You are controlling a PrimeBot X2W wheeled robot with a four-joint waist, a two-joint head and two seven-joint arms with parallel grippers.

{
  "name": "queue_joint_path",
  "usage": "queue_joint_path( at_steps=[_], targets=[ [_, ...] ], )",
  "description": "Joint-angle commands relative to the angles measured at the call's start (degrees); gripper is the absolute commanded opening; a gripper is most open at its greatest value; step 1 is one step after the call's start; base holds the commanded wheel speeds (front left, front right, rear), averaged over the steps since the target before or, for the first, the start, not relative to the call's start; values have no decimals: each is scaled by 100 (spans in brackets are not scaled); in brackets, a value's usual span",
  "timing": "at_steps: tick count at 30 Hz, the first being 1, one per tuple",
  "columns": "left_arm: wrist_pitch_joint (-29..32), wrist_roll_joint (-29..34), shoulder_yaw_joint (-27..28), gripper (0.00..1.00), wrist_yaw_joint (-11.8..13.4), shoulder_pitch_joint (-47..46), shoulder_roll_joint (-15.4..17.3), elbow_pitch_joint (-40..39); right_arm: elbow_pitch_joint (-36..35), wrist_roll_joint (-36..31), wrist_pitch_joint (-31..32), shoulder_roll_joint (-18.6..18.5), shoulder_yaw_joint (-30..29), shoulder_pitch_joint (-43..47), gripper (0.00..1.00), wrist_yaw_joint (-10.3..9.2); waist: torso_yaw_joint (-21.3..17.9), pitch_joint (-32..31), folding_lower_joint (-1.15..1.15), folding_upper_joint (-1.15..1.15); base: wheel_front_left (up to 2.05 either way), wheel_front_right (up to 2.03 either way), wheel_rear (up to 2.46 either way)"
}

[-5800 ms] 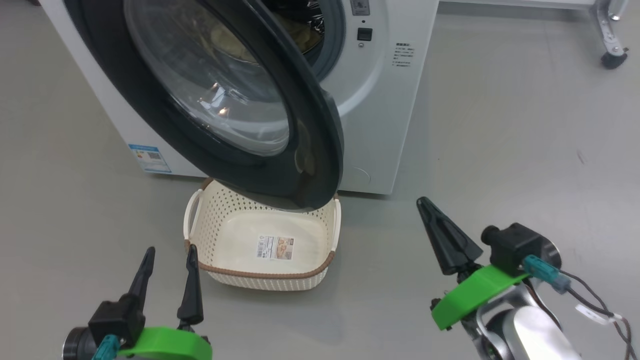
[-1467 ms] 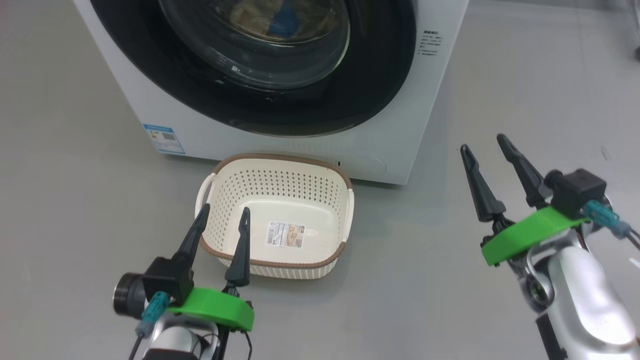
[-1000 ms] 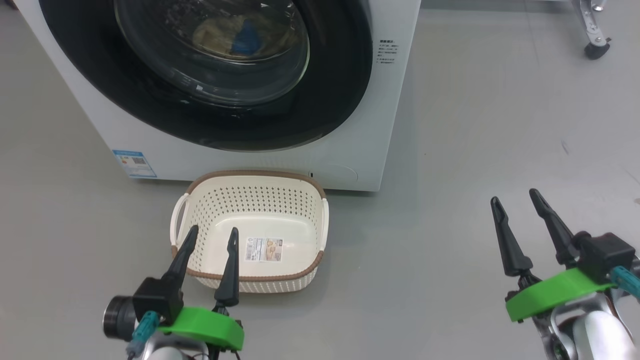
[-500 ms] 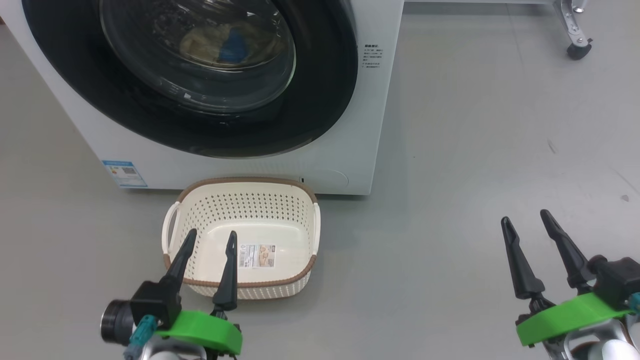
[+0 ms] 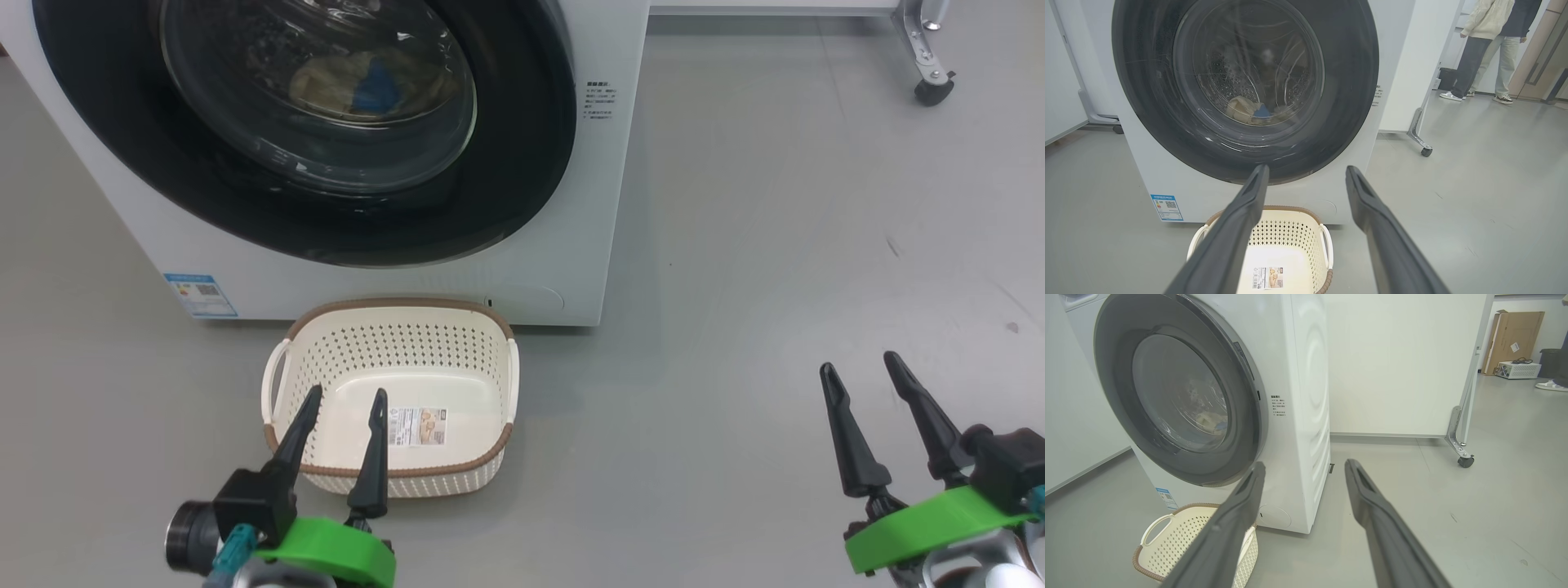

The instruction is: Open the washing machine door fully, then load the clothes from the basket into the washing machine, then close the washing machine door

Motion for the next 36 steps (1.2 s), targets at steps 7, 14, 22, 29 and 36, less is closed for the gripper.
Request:
queue_joint_path(
  at_steps=[7, 14, 22, 29, 36],
  targets=[
    [-4, -79, 148, 100, 48, -127, 122, -173, -196, 61, 31, -47, 126, -89, 100, -21, -16, -80, 0, 0, 0, 0, 0],
    [10, -113, 104, 100, 59, -102, 133, -153, -171, 74, 43, -47, 142, -50, 100, -21, -20, -165, 0, 0, 0, 0, 0],
    [13, -148, 68, 100, 77, -83, 154, -137, -178, 87, 53, -47, 152, -17, 100, -21, -21, -216, 0, 0, 0, 0, 0],
    [14, -176, 43, 100, 90, -94, 173, -121, -189, 98, 71, -47, 184, -6, 100, -21, -29, -228, 0, 0, 0, 0, 0],
    [0, -189, 20, 100, 117, -103, 178, -137, -170, 137, 65, -47, 201, -5, 100, -21, -23, -254, 0, 0, 0, 0, 0]
  ],
)
